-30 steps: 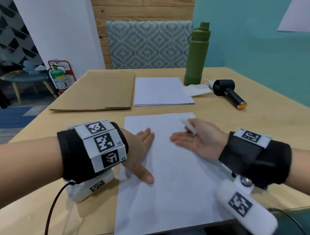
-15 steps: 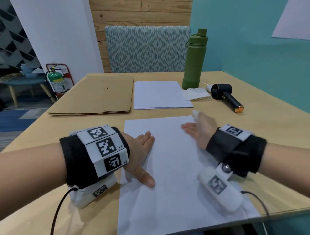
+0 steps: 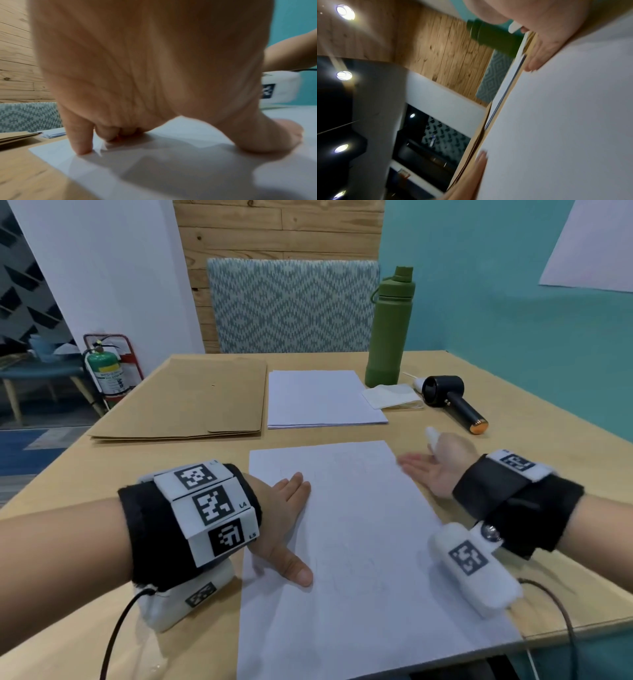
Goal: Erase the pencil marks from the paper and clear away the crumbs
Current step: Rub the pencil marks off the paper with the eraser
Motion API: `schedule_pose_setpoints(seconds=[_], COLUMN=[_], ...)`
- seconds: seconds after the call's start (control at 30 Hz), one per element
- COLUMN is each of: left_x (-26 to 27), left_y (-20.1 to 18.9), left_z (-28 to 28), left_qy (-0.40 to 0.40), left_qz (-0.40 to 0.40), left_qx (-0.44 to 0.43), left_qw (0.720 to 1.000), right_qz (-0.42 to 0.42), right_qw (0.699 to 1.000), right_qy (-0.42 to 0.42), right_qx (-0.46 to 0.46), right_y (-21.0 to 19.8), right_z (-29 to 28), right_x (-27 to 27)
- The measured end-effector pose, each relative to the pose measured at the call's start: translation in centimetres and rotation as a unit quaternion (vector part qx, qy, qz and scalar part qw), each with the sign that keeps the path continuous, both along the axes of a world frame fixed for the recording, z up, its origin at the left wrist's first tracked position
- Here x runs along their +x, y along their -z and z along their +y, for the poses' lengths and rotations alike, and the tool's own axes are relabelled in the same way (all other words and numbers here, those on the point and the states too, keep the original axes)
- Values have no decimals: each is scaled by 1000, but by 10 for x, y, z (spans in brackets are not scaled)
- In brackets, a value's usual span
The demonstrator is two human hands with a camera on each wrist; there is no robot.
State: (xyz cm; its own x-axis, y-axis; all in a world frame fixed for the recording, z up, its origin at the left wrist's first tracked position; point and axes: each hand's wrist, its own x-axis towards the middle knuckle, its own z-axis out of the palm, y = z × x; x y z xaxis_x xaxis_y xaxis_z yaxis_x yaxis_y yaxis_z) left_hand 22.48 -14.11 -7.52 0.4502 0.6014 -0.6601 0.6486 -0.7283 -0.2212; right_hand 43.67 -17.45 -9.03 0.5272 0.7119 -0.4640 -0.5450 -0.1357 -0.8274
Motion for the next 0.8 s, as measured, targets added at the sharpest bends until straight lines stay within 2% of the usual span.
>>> schedule_pose_setpoints(seconds=[0.03, 0.1, 0.27, 0.33, 0.43, 0.47, 0.57, 0.67, 0.8], left_x=[0, 0, -1, -1, -1, -1, 2, 8, 12], left_y=[0, 0, 0, 0, -1, -2, -5, -9, -20], left_z=[0, 2, 0, 0, -1, -1, -2, -8, 0], left_qy=[1, 1, 0, 3, 3, 2, 2, 20, 26], left_qz=[0, -3, -9, -11, -8, -4, 9, 43, 55], left_qx=[0, 0, 0, -1, -3, -1, 4, 16, 10], left_qw=[1000, 1000, 1000, 1000, 1000, 1000, 1000, 999, 998], right_qz=[4, 19, 22, -19, -88, -89, -112, -204, -357], right_qw=[1000, 999, 990, 992, 994, 994, 988, 958, 883], right_qy=[24, 11, -135, -115, -32, -34, -107, -198, -301], right_qx=[15, 37, -25, -47, -56, -46, -14, -20, -51], right_y=[-4, -11, -1, 0, -11, -15, -26, -35, -39], right_z=[-1, -7, -9, -5, 2, 4, 6, 6, 9], right_x=[9, 11, -15, -12, 3, 7, 7, 3, 6])
